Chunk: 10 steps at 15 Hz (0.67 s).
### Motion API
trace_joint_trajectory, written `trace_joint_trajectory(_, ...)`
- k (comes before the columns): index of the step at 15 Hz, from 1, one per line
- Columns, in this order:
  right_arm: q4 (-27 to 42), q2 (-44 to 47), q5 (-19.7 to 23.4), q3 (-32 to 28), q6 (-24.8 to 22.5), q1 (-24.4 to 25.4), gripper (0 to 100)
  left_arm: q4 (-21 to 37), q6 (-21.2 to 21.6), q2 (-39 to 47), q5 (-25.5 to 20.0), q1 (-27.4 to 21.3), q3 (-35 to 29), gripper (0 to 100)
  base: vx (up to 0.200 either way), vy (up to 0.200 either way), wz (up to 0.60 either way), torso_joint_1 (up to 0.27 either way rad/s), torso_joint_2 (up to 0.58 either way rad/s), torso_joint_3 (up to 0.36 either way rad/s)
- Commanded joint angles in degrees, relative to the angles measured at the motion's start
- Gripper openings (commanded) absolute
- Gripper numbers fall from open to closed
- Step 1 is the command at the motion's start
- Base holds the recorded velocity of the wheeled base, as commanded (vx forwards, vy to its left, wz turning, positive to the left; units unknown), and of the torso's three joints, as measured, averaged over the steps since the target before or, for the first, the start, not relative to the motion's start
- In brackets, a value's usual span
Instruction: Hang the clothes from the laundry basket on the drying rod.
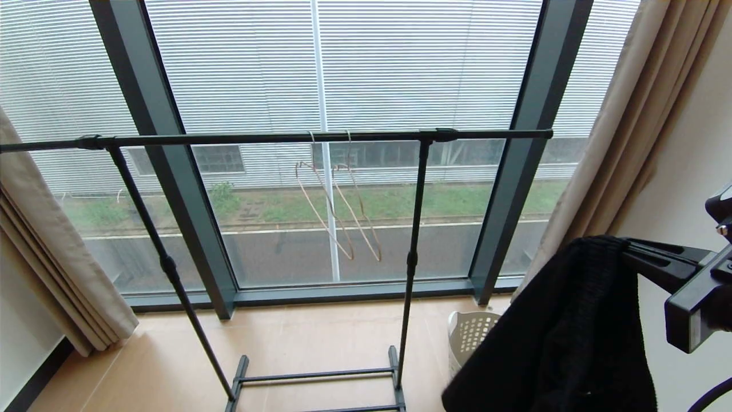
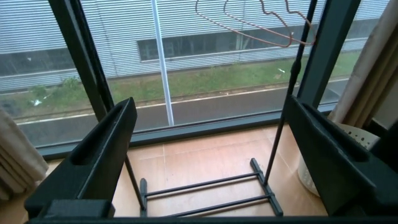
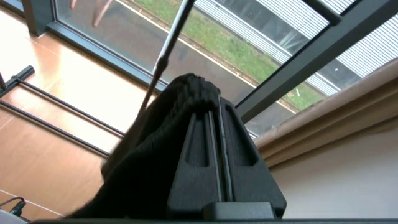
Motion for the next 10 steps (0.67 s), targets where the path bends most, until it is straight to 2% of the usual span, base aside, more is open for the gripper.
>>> trace_joint_trajectory(1, -0.12, 0.14, -0.01, 0.07, -0.01, 0.03, 0, -0.03, 0.0, -0.02, -0.02, 0.03, 0.0, 100, 0.0, 0.2, 0.0, 0.007, 0.0, -0.002)
trace_joint_trajectory(5, -0.03, 0.23, -0.01, 0.07, -0.01, 0.03, 0, -0.03, 0.08, -0.02, -0.02, 0.03, 0.0, 100, 0.0, 0.2, 0.0, 0.002, 0.0, -0.001)
trace_joint_trajectory(7, -0.03, 0.23, -0.01, 0.34, -0.01, 0.03, 0, -0.03, 0.0, -0.02, -0.02, 0.03, 0.0, 100, 0.0, 0.0, 0.0, 0.0, 0.0, 0.0)
trace_joint_trajectory(8, -0.03, 0.32, -0.01, 0.34, -0.01, 0.03, 0, -0.03, 0.0, -0.02, -0.02, 0.03, 0.0, 100, -0.2, 0.0, 0.0, 0.007, 0.0, 0.002)
trace_joint_trajectory(10, -0.12, 0.32, -0.01, 0.43, -0.01, 0.03, 0, -0.03, 0.0, -0.02, -0.02, 0.03, 0.0, 100, 0.0, 0.0, 0.0, 0.0, 0.0, 0.0)
